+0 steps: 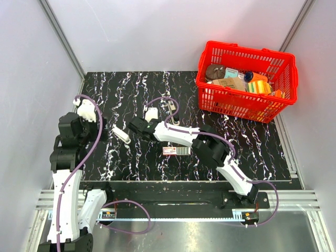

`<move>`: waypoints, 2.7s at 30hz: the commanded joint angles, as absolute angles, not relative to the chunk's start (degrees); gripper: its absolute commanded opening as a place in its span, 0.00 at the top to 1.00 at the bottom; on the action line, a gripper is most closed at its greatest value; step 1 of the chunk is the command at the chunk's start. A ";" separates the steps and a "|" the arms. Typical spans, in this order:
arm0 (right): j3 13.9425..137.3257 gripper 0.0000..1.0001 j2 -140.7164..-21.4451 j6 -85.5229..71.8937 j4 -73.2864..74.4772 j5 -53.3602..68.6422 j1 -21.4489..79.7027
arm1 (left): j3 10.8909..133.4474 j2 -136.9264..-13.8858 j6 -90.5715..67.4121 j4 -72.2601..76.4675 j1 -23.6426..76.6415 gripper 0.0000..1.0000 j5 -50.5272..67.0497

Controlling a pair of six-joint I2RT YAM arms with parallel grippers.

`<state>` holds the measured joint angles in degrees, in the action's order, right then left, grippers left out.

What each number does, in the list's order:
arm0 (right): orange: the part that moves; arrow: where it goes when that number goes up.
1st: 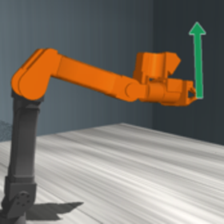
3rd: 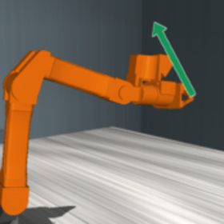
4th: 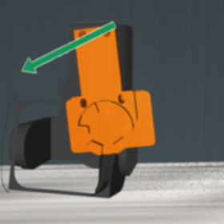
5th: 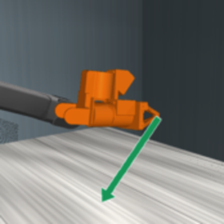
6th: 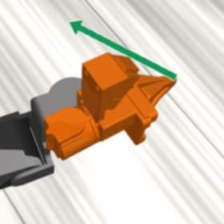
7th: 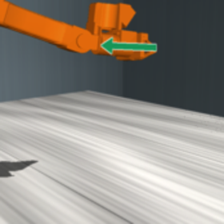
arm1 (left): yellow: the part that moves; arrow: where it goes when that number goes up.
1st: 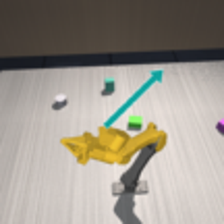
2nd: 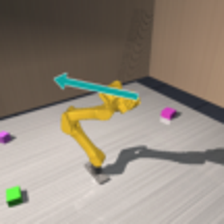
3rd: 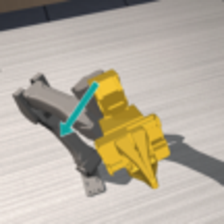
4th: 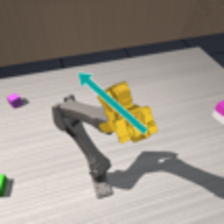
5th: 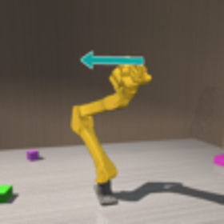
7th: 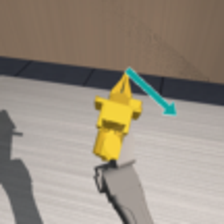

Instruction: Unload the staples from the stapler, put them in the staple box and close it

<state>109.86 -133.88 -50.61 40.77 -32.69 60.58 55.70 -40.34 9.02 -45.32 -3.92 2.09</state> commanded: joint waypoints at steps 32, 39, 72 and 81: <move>114.70 0.65 -137.55 -49.92 41.84 -27.78 58.80 | 54.49 -39.29 10.02 -43.07 -4.22 0.01 0.26; 115.58 0.73 -138.08 -49.48 43.15 -26.37 58.45 | 54.32 -39.73 10.02 -42.89 -4.22 0.01 0.18; 77.62 0.91 -102.84 -50.18 41.14 -31.47 60.91 | 52.65 -39.73 10.81 -42.28 -4.22 0.01 -0.26; 73.21 0.90 -103.53 -52.03 40.52 -30.32 61.35 | 52.12 -39.46 10.46 -42.28 -4.31 0.01 1.41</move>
<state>73.28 -103.85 -49.78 41.82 -29.23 60.71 52.66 -39.86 10.55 -44.88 -3.95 0.91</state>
